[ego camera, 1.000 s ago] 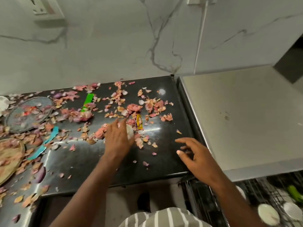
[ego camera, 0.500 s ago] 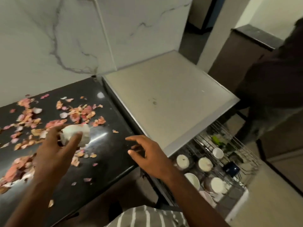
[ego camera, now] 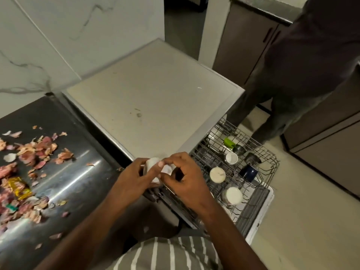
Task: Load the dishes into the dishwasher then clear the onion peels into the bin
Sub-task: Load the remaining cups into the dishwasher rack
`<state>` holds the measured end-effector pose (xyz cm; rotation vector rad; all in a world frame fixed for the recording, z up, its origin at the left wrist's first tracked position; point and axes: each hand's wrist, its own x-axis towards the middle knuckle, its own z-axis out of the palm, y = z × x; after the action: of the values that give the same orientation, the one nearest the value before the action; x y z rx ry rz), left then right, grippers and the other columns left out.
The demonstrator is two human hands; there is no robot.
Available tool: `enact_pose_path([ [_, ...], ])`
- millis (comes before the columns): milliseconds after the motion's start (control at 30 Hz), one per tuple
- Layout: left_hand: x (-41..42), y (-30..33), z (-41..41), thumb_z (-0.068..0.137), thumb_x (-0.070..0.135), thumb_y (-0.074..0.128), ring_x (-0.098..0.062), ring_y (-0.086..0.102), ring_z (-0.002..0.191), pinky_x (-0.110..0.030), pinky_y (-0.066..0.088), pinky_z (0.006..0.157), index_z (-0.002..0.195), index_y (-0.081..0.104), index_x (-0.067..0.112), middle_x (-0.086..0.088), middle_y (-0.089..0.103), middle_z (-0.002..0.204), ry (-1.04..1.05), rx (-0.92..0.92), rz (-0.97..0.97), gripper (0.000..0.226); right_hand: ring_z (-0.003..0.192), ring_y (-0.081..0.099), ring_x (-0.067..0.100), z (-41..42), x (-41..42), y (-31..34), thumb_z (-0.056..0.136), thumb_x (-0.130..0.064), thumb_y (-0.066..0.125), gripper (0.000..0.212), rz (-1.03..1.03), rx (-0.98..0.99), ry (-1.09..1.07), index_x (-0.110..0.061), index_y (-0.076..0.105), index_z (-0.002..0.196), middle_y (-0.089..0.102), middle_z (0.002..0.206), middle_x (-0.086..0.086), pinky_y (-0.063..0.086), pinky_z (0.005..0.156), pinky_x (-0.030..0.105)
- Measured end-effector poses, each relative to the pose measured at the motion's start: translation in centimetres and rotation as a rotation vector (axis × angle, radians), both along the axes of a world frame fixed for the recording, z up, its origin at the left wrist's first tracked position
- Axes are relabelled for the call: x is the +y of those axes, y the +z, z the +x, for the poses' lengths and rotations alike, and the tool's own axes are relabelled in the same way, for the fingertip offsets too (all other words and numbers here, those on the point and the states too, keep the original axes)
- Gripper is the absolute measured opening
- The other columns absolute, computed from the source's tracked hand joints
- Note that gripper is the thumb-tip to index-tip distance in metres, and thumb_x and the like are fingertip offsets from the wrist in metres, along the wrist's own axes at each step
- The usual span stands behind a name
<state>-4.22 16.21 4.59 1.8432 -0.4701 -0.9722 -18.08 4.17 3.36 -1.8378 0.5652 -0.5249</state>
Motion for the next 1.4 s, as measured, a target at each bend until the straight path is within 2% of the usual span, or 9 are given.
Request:
enact_pose_path([
  [133,-3.0,0.3,-0.8,0.082,0.069,0.074,-0.009,0.072,0.096,-0.026,0.062,0.077,0.120,0.063,0.035,0.009,0.070,0.114,-0.101,-0.147,0.160,0.052,0.127,0.058,0.011,-1.6,-2.0,-2.3,0.086,-0.032,0.086,0.063,0.077,0.063,0.042,-0.029,0.057,0.143,0.059,0.136,-0.016,0.054,0.101,0.039],
  [233,-4.2,0.0,-0.9,0.084,0.074,0.065,-0.006,0.071,0.099,-0.023,0.060,0.079,0.123,0.062,0.039,0.013,0.070,0.114,-0.195,-0.203,0.212,0.053,0.127,0.059,0.011,-2.1,-3.2,-3.3,0.080,-0.039,0.090,0.074,0.119,0.083,0.057,-0.032,0.054,0.145,0.060,0.138,-0.016,0.055,0.099,0.036],
  [400,-5.3,0.1,-1.7,0.089,0.061,0.061,-0.009,0.076,0.095,-0.031,0.064,0.083,0.133,0.061,0.026,0.002,0.075,0.111,-0.191,-0.060,0.148,0.056,0.098,0.071,0.009,-2.8,-6.5,-4.0,0.084,-0.045,0.084,0.045,0.301,0.122,-0.043,-0.033,0.067,0.123,0.074,0.108,-0.011,0.058,0.078,0.027],
  [600,-4.7,-0.2,-1.1,0.087,0.070,0.055,0.004,0.070,0.099,-0.033,0.060,0.091,0.115,0.068,0.042,0.026,0.072,0.108,-0.263,-0.250,0.253,0.041,0.086,0.071,0.015,-4.9,-14.9,-8.1,0.094,-0.050,0.071,0.035,0.385,0.331,-0.377,-0.020,0.067,0.112,0.073,0.094,-0.007,0.051,0.067,0.027],
  [733,-3.9,-0.3,-0.8,0.087,0.068,0.058,0.006,0.069,0.101,-0.031,0.058,0.094,0.122,0.068,0.039,0.023,0.072,0.114,-0.211,-0.265,0.332,0.046,0.093,0.064,0.023,-4.7,-20.9,-13.2,0.085,-0.039,0.084,0.054,0.262,0.523,-0.437,-0.013,0.059,0.125,0.066,0.105,0.002,0.045,0.078,0.030],
  [900,-2.9,-0.1,-1.0,0.088,0.066,0.056,0.011,0.067,0.100,-0.014,0.052,0.082,0.125,0.066,0.039,0.023,0.072,0.110,-0.177,-0.283,0.388,0.047,0.098,0.064,0.029,-3.1,-26.4,-19.8,0.076,0.003,0.085,0.047,0.281,0.611,-0.374,-0.010,0.055,0.110,0.062,0.099,0.003,0.054,0.072,0.038],
  [1167,-1.9,0.4,-0.8,0.088,0.060,0.059,0.011,0.065,0.103,-0.009,0.050,0.080,0.123,0.067,0.039,0.021,0.072,0.109,-0.052,-0.277,0.413,0.041,0.106,0.070,0.037,-1.4,-30.4,-26.2,0.072,-0.012,0.094,0.052,0.139,0.862,-0.343,0.000,0.068,0.115,0.073,0.113,0.020,0.054,0.085,0.038],
  [1267,-1.4,0.3,-0.6,0.089,0.059,0.060,0.007,0.068,0.103,-0.016,0.054,0.086,0.122,0.069,0.038,0.020,0.073,0.109,-0.004,-0.279,0.408,0.040,0.107,0.069,0.041,-0.8,-30.7,-27.1,0.085,-0.005,0.080,0.028,0.170,0.840,-0.380,0.004,0.071,0.110,0.073,0.112,0.026,0.049,0.087,0.035],
  [1400,-1.2,0.1,-0.4,0.091,0.056,0.059,0.009,0.066,0.104,-0.009,0.051,0.081,0.123,0.067,0.039,0.020,0.072,0.110,-0.002,-0.281,0.438,0.037,0.114,0.064,0.046,-0.5,-31.1,-28.5,0.095,-0.002,0.064,0.022,0.268,0.788,-0.443,0.009,0.066,0.114,0.068,0.122,0.032,0.050,0.104,0.051],
])
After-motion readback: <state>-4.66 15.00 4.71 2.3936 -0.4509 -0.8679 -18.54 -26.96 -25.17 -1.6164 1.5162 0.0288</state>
